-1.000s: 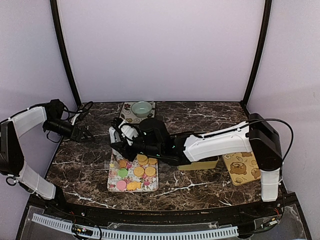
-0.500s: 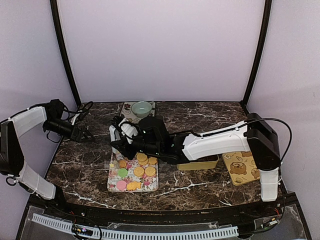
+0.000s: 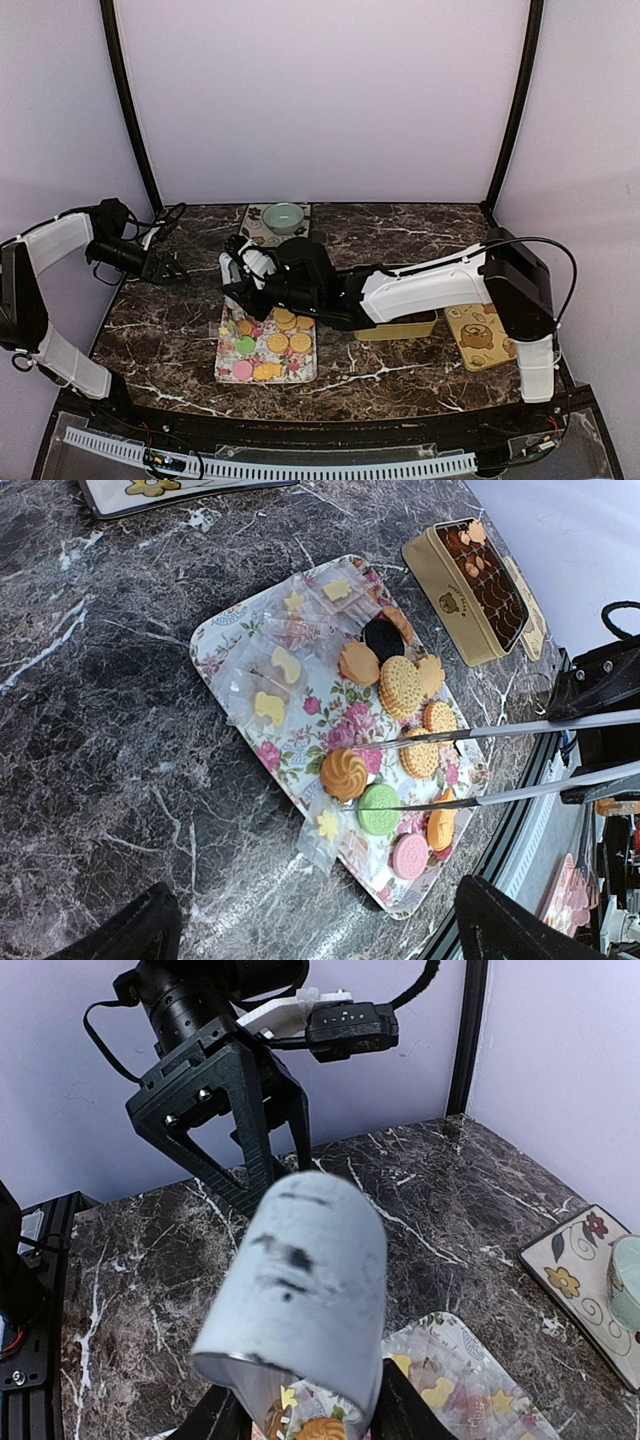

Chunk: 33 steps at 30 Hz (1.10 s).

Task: Pack the cookies
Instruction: Pick up the fake cookies from the plate.

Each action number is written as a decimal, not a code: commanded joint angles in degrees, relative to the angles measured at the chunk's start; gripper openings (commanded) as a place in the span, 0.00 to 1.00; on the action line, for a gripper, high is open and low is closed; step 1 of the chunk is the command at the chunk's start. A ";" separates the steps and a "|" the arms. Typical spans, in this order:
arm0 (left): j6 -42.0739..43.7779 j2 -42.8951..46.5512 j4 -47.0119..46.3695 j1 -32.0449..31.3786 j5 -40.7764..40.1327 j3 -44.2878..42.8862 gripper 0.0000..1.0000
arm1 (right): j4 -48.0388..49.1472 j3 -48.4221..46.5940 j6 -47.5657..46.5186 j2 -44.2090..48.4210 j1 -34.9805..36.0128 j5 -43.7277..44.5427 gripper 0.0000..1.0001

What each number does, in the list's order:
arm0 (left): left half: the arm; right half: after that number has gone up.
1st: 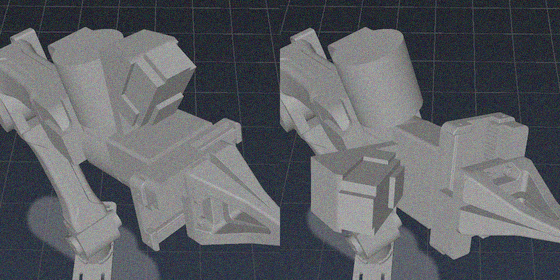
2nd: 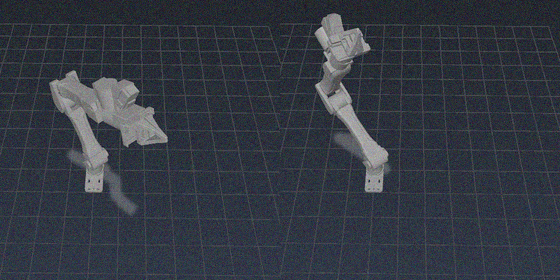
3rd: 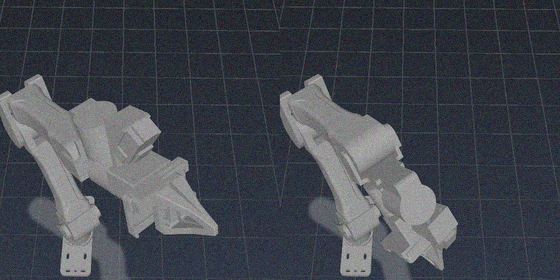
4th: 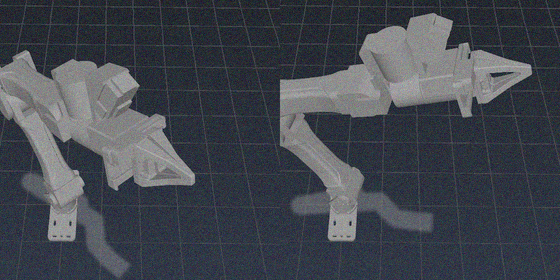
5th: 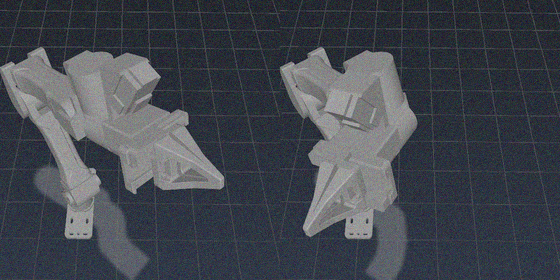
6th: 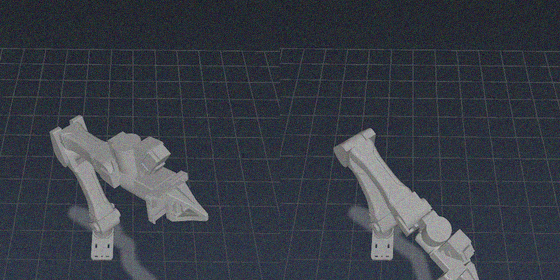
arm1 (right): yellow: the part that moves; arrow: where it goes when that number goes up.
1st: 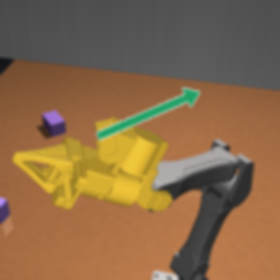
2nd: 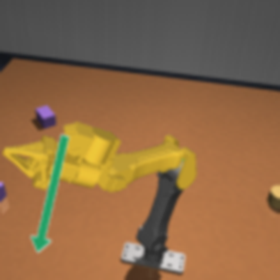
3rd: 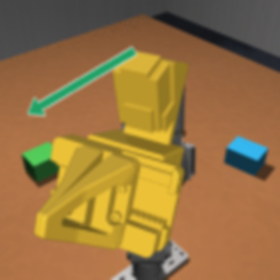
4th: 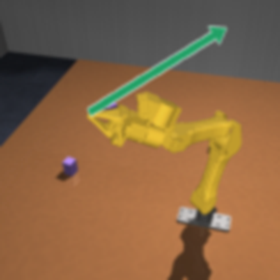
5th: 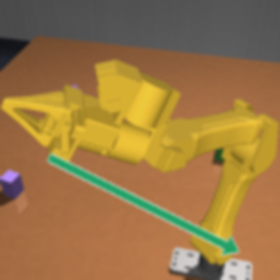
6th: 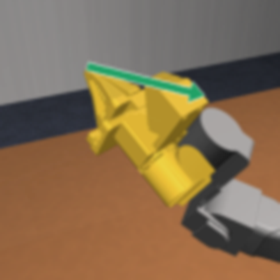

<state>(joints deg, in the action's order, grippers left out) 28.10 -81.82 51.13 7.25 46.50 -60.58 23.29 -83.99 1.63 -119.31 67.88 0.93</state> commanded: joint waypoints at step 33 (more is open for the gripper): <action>1.53 1.47 2.04 0.39 0.97 0.81 0.98 | 5.28 -1.29 1.58 -3.10 -0.37 3.07 0.39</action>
<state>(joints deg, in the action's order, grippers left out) 28.69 -81.82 51.18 7.25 46.50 -60.49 25.02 -86.32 2.48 -122.17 67.85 3.40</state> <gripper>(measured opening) 0.979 0.391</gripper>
